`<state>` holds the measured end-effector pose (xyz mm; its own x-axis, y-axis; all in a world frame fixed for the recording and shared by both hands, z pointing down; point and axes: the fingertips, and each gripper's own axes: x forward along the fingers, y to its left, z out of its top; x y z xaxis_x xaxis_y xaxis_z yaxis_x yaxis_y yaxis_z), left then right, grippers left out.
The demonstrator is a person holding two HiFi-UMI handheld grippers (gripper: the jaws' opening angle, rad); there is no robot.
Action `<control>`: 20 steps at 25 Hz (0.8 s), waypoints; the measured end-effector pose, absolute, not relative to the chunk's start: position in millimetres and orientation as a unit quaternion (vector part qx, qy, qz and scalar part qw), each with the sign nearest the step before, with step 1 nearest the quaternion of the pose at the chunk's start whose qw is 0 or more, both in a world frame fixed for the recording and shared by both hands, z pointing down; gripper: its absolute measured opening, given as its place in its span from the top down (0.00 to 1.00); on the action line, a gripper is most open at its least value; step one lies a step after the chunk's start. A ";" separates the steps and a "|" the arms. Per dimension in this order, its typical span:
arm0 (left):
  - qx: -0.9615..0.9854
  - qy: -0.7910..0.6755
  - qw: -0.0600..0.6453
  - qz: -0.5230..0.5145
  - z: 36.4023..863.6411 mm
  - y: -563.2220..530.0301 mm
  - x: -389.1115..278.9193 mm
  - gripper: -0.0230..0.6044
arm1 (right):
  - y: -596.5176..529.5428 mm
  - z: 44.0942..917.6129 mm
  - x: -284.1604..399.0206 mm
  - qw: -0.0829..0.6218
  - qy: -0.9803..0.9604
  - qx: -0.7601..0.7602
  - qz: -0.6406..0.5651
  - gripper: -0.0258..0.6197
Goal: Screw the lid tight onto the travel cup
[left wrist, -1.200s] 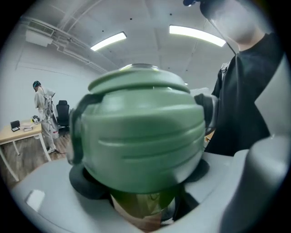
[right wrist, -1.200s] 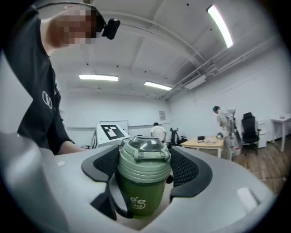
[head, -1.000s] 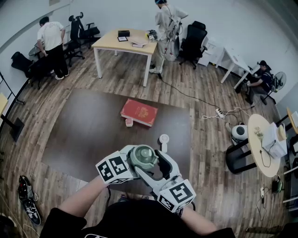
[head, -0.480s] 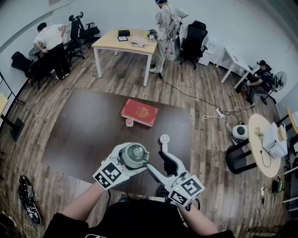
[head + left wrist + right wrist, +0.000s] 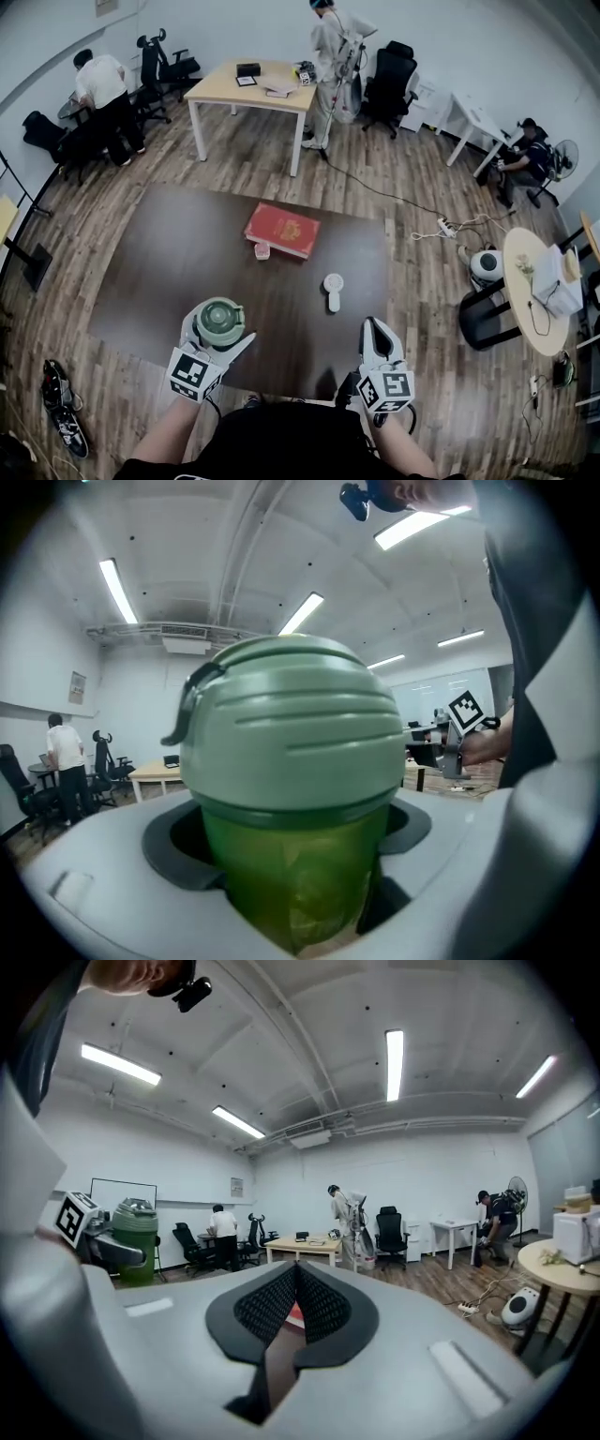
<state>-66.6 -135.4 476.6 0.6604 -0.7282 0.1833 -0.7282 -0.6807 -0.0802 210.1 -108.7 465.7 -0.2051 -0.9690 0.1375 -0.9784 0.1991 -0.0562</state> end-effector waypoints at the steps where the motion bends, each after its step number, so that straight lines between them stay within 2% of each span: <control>1: 0.907 -0.408 -0.003 0.103 478.1 -134.5 -70.3 0.29 | -108.4 467.1 211.3 0.039 -0.770 0.634 0.056 0.95; 20: 0.887 -0.453 -0.014 0.091 464.2 -140.4 -88.1 0.29 | -116.0 450.1 213.8 0.006 -0.766 0.642 0.017 0.95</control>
